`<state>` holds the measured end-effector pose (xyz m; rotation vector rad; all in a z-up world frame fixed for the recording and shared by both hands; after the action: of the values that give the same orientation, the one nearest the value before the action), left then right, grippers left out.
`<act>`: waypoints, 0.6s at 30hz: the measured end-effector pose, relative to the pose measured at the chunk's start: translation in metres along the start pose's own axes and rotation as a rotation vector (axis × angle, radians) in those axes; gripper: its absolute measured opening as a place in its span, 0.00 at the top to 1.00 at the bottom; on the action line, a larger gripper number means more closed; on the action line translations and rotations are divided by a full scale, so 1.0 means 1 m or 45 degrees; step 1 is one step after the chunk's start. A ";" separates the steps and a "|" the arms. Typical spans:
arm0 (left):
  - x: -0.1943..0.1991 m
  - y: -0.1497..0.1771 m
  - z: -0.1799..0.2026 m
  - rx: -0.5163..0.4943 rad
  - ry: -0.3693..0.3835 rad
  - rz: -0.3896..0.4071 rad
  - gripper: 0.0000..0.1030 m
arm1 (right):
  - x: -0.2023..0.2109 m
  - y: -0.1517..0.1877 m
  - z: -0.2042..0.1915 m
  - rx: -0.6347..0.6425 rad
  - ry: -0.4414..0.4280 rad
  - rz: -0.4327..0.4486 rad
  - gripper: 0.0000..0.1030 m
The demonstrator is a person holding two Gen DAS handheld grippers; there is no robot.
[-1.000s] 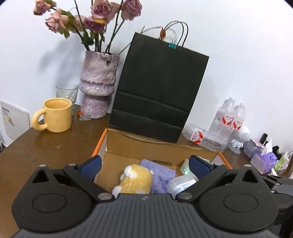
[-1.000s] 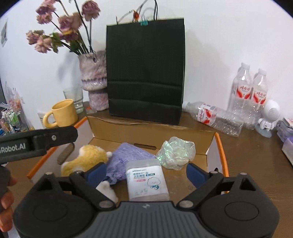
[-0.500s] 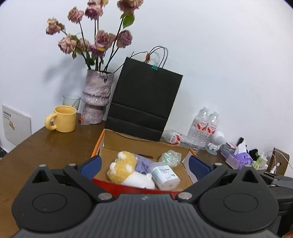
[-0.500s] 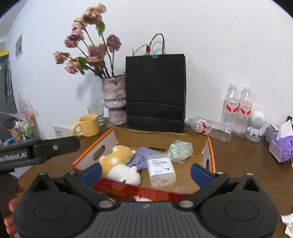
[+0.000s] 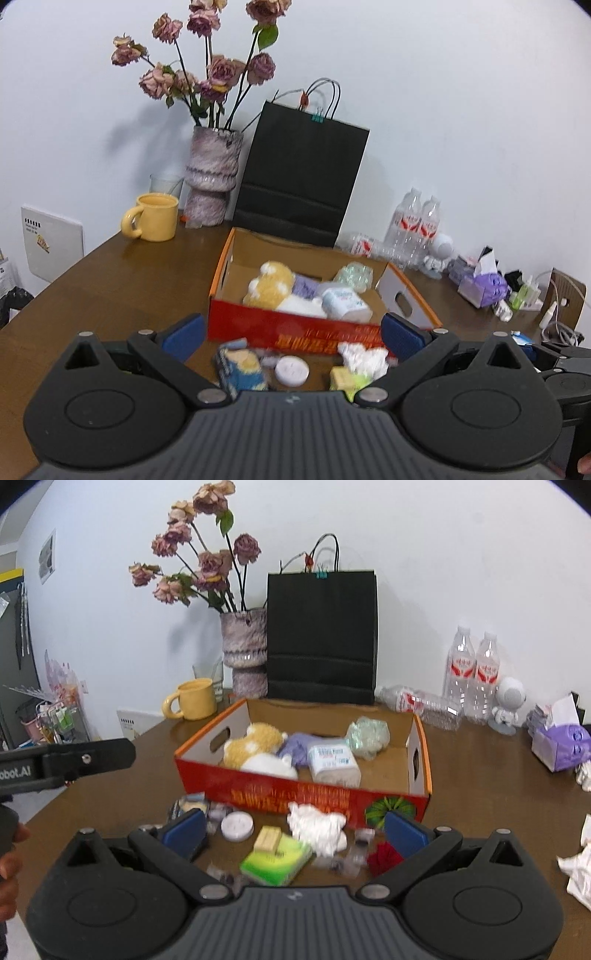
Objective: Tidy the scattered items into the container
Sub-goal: 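Move both tools back toward the soap bar and small clear packet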
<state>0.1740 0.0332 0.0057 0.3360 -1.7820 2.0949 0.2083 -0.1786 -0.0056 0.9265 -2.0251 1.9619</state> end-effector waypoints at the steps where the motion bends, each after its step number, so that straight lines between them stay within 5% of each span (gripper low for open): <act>1: 0.000 0.003 -0.001 -0.004 -0.002 -0.011 0.00 | 0.000 0.005 0.001 -0.004 0.002 -0.009 0.00; 18: -0.031 0.073 -0.040 -0.065 -0.092 -0.249 0.00 | -0.042 0.074 0.007 -0.030 0.003 -0.149 0.02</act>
<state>0.1728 0.0587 -0.0794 0.5549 -1.7619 1.9214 0.2038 -0.1773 -0.0909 1.0122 -1.9417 1.8736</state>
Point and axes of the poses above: each gripper's, at about its wrist camera, not at the fingertips, and x roughly against the way its jaws point, z to its right, y to its underside, the point moved 7 cm from there along -x, roughly the way its jaws point, and after that the axes turned 4 degrees about -x, right-handed, at the moved point
